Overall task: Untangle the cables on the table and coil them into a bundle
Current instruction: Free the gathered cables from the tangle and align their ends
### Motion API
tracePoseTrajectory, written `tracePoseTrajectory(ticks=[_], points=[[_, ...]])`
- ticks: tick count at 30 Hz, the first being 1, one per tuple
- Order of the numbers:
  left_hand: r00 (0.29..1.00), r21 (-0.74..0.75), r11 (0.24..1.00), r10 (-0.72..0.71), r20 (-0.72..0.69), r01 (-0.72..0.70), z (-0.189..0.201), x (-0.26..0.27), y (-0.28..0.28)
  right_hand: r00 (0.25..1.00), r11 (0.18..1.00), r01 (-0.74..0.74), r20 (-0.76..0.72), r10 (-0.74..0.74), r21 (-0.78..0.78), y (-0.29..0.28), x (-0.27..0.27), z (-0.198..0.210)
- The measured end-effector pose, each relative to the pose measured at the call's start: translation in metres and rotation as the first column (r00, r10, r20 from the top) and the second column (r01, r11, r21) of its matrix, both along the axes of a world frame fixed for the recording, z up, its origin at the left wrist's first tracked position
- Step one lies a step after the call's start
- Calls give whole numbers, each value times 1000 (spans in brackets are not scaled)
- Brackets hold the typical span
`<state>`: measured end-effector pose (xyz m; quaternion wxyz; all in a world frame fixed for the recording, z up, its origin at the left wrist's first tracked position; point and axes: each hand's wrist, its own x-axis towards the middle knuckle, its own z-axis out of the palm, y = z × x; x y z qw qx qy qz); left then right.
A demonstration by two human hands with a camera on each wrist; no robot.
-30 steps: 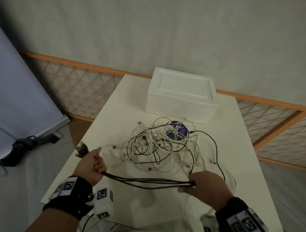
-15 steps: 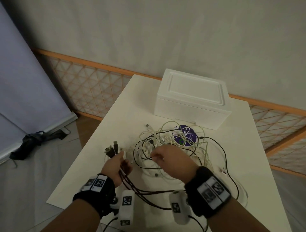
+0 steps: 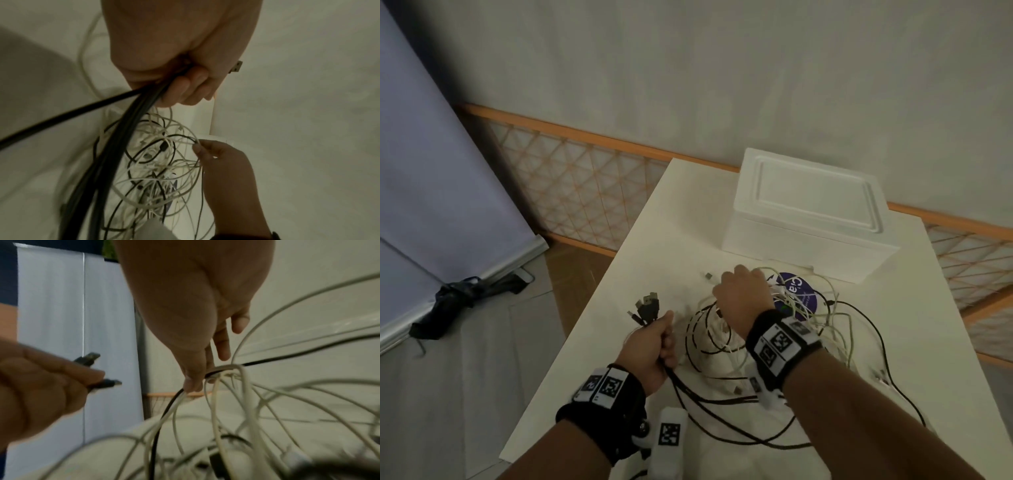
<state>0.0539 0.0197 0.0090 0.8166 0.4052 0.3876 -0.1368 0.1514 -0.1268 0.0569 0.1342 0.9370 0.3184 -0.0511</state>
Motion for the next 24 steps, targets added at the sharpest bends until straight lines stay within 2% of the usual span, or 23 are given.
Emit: tracePoseTrajectory(ticks=[2, 5, 7, 9, 10, 12, 15, 18, 21, 24], points=[[999, -25, 999, -25, 28, 26, 10, 8, -5, 998, 998, -2, 57, -2, 68, -1, 12, 16], [996, -65, 996, -62, 66, 66, 24, 20, -17, 997, 943, 39, 51, -59, 330, -10, 23, 43], [991, -89, 993, -73, 109, 83, 34, 30, -26, 979, 781, 200, -143, -142, 591, -18, 22, 58], [986, -130, 989, -45, 163, 66, 42, 40, -34, 934, 587, 339, -338, -116, 735, -27, 19, 69], [981, -158, 986, -23, 190, 54, 45, 43, -37, 919, 525, 370, -384, -88, 766, -31, 16, 73], [973, -214, 976, 11, 230, 39, 52, 50, -44, 917, 475, 372, -394, -57, 797, -40, 12, 77], [968, -251, 968, 54, 246, 10, 57, 58, -53, 925, 520, 346, -376, -51, 781, -50, 5, 71], [976, -266, 963, 91, 200, -35, 56, 65, -62, 928, 556, 335, -368, -56, 761, -57, -3, 60], [980, -181, 983, 57, 192, -22, 50, 63, -65, 926, 633, 322, -372, -57, 704, -64, -5, 52], [979, -87, 996, -6, 204, 24, 46, 57, -62, 930, 725, 244, -366, 12, 644, -66, -3, 46]])
